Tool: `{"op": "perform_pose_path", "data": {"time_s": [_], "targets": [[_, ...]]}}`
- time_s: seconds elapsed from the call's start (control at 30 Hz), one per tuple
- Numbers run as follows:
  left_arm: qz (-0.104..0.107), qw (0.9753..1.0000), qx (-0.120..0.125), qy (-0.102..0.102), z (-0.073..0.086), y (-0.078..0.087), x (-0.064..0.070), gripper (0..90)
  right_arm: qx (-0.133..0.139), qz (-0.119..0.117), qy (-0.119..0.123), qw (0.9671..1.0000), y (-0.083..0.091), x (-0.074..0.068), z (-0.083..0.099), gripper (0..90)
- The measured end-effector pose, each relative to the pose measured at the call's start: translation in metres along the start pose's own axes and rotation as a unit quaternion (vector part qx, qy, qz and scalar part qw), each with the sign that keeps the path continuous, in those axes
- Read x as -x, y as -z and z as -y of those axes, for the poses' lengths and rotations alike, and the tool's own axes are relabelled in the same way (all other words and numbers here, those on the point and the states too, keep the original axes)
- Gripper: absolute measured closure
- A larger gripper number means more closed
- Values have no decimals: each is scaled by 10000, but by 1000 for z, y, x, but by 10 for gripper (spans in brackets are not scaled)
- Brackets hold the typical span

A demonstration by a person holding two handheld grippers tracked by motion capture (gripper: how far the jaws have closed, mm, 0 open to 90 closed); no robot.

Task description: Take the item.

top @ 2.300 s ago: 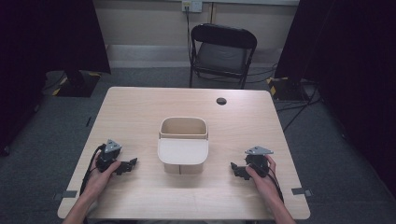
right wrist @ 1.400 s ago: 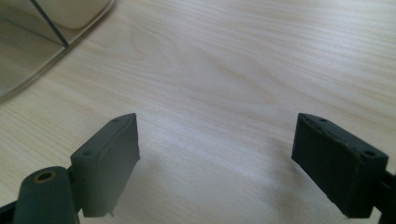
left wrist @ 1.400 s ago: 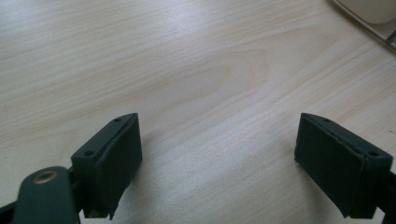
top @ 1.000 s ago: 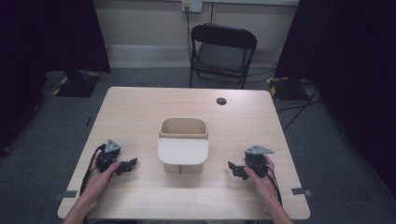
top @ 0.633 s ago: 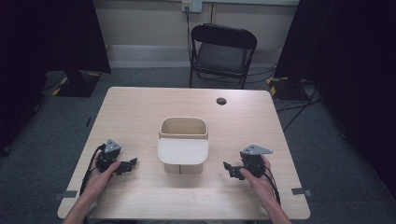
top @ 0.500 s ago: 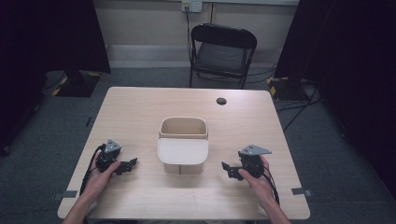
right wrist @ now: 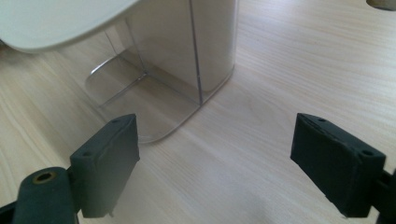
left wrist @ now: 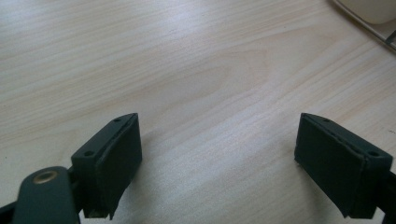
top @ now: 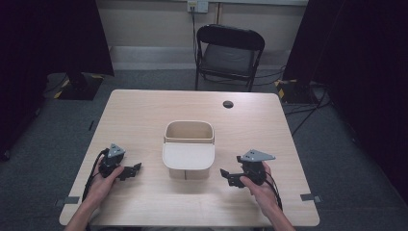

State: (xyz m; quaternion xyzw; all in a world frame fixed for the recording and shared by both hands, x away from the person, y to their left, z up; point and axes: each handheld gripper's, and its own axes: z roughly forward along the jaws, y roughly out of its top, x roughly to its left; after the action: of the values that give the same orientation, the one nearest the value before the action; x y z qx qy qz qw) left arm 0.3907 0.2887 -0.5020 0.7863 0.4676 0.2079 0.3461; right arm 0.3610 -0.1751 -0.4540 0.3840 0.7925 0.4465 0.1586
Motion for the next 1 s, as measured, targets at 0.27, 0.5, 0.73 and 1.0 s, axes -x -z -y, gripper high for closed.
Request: {"op": "perform_pose_path", "data": {"time_s": [0.27,0.5,0.73,1.0], "targets": [[0,10000,-1,-1,0,0,0,144,116,-164,76,9998,0,-8,-6,144],[0,10000,-1,0,0,0,0,144,156,-315,203,9992,-1,-19,-9,142],[-2,10000,-7,-9,0,0,0,144,160,-430,196,9988,-2,-25,-13,143],[-1,10000,0,0,0,0,0,144,140,-546,205,9982,-11,-32,-18,143]]}}
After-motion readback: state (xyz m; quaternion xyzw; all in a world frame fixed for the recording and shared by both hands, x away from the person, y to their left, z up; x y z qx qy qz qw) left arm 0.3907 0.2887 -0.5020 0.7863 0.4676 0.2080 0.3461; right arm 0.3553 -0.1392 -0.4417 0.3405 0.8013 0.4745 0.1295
